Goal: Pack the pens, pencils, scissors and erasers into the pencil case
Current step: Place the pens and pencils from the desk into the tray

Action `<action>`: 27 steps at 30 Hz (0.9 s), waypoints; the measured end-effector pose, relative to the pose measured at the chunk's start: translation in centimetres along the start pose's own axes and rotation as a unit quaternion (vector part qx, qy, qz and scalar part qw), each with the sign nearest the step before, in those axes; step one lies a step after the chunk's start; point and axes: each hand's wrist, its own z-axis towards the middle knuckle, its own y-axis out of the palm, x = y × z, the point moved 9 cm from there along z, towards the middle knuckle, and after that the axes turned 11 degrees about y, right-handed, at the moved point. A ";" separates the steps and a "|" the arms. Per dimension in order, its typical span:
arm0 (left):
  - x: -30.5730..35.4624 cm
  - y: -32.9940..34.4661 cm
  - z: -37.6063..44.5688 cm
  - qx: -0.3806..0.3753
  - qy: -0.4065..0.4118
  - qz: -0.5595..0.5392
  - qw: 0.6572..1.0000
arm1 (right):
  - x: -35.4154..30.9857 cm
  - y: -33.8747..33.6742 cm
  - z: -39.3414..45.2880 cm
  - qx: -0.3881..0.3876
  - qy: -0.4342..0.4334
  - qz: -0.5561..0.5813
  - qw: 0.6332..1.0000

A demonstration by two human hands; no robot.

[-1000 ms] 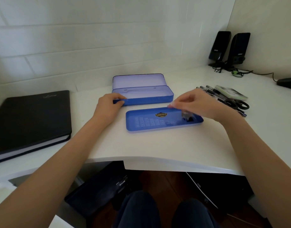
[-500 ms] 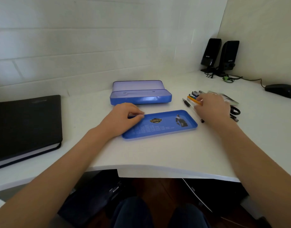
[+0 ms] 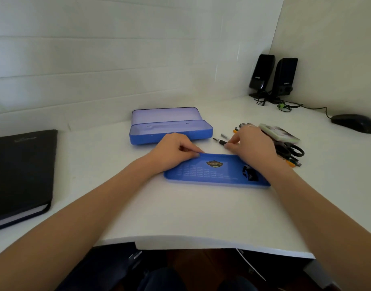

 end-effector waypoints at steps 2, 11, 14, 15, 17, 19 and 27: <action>-0.6 -0.4 -0.1 0.030 -0.017 -0.032 0.999 | -0.6 -0.4 -0.3 0.015 -0.023 0.009 1.000; -2.5 -0.6 0.3 0.108 -0.110 -0.244 0.957 | -4.7 0.1 -2.9 -0.101 -0.177 0.145 0.968; -2.2 -0.4 0.2 0.093 -0.105 -0.249 0.958 | -6.0 0.9 -4.3 -0.126 -0.220 0.169 0.953; -1.9 -0.3 0.2 0.079 -0.091 -0.234 0.965 | -6.4 1.0 -4.5 -0.123 -0.226 0.180 0.949; -1.4 0.0 0.1 0.041 -0.066 -0.207 0.975 | -7.1 1.3 -4.7 -0.105 -0.236 0.184 0.949; -1.3 0.0 0.1 0.023 -0.060 -0.216 0.974 | -7.4 1.5 -4.9 -0.076 -0.238 0.172 0.953; -0.7 0.3 -0.1 -0.033 -0.017 -0.177 0.984 | -1.3 -2.1 -0.8 0.070 -0.043 0.085 0.993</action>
